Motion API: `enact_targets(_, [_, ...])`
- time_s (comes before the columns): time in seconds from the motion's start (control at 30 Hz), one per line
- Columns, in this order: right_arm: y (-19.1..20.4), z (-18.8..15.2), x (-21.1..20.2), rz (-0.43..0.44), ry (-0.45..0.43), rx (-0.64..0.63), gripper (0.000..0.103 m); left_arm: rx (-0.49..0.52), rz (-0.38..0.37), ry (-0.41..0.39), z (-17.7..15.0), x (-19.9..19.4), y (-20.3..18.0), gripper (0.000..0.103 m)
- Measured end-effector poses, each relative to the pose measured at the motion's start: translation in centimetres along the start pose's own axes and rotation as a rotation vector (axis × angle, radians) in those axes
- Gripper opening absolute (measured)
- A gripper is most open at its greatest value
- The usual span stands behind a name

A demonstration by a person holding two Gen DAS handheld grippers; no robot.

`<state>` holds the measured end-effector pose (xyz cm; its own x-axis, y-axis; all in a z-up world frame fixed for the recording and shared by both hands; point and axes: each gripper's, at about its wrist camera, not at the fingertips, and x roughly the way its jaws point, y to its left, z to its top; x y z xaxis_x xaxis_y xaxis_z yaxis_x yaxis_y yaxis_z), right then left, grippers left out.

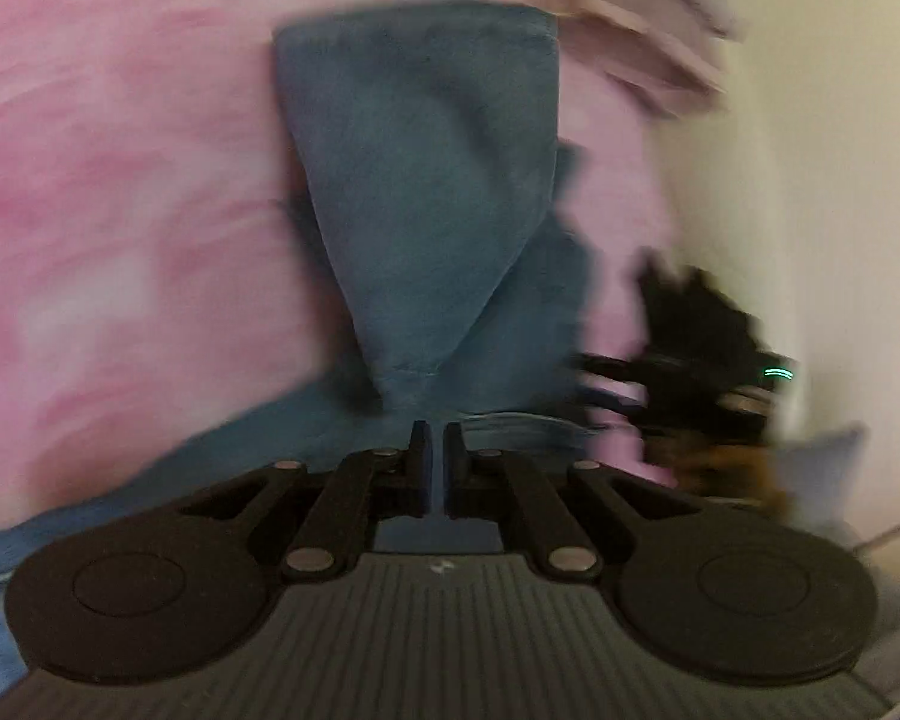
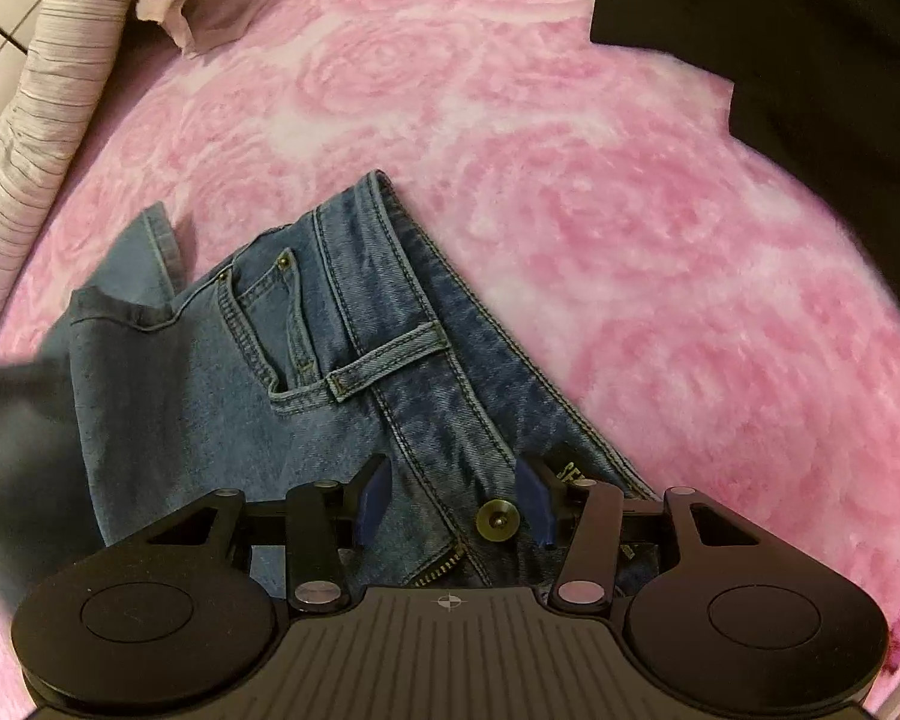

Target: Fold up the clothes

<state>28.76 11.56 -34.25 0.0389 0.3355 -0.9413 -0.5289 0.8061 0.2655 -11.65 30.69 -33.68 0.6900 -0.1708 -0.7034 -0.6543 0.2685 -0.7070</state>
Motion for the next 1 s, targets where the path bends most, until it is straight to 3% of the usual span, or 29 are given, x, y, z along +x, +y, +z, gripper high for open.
enact_targets(0.1, [1.3,0.5,-0.8,-0.048,-0.024,-0.134,0.05,-0.046,0.092,-0.123,1.7,-2.9,2.4,0.006])
enact_targets(0.17, [2.2,0.8,-1.4,-0.083,-0.042,-0.228,0.05,-0.035,0.166,-0.187,3.8,-4.8,3.6,0.016])
enact_targets(0.23, [3.6,1.1,-1.9,-0.077,-0.08,-0.32,0.05,-0.014,0.198,-0.238,7.6,-5.3,4.2,0.024])
enact_targets(0.3, [4.6,1.7,-1.5,-0.075,-0.091,-0.343,0.05,0.003,0.195,-0.243,11.0,-3.8,3.9,0.024])
enact_targets(0.5, [5.3,4.3,0.5,-0.072,-0.066,-0.308,0.05,0.094,0.154,-0.099,19.2,2.8,2.8,0.025])
enact_targets(0.73, [4.3,4.9,1.6,-0.079,-0.022,-0.229,0.05,0.396,0.149,0.103,23.1,12.4,-2.6,0.026])
enact_targets(0.8, [4.0,4.3,2.0,-0.087,-0.003,-0.22,0.05,0.509,0.151,0.151,22.6,14.1,-4.2,0.027])
enact_targets(0.83, [3.8,3.9,2.1,-0.091,0.007,-0.216,0.05,0.561,0.159,0.169,22.0,14.5,-4.9,0.022])
enact_targets(0.87, [3.7,3.6,2.3,-0.092,0.013,-0.209,0.05,0.612,0.167,0.186,21.3,14.9,-5.6,0.0])
enact_targets(0.93, [3.4,2.9,2.5,-0.09,0.022,-0.187,0.05,0.618,0.137,0.222,20.1,14.7,-5.8,0.001])
enact_targets(1.0, [3.3,2.6,2.6,-0.092,0.018,-0.177,0.05,0.587,0.142,0.178,18.8,13.0,-5.4,0.0])
